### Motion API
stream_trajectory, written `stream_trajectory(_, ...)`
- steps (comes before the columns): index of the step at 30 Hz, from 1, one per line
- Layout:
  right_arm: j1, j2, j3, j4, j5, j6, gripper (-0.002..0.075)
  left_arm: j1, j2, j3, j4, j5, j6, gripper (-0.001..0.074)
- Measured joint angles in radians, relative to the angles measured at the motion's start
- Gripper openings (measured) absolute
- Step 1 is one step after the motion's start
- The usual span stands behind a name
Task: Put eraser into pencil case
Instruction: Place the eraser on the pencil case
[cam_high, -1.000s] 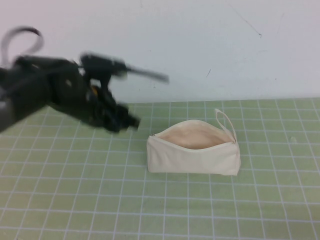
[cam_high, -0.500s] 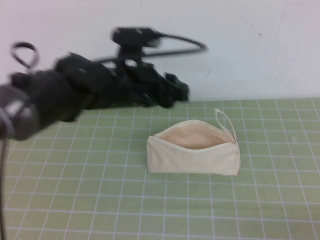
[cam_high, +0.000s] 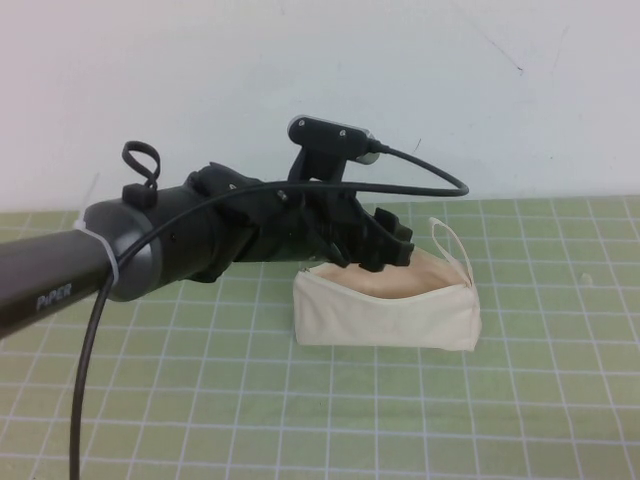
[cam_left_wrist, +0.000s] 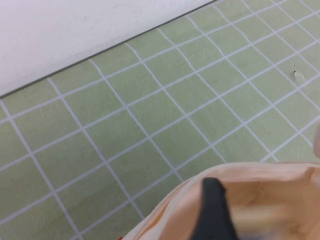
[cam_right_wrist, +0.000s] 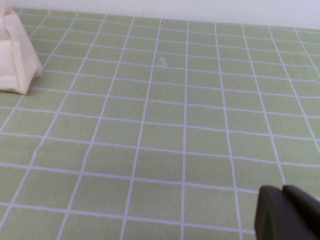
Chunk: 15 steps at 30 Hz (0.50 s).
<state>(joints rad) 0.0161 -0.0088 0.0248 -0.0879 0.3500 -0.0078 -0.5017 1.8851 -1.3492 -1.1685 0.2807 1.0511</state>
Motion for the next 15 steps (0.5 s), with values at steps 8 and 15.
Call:
stream_trajectory(8,0.000,0.000,0.000,0.000,0.000,0.000,-0.0001,0.000,-0.061,0.000,0.114,0.090,-0.027,0.0333)
stream_trajectory(15,0.000,0.000,0.000,0.000,0.000,0.000,-0.0001,0.000,-0.286,0.058,0.479,0.213,-0.291,0.0024)
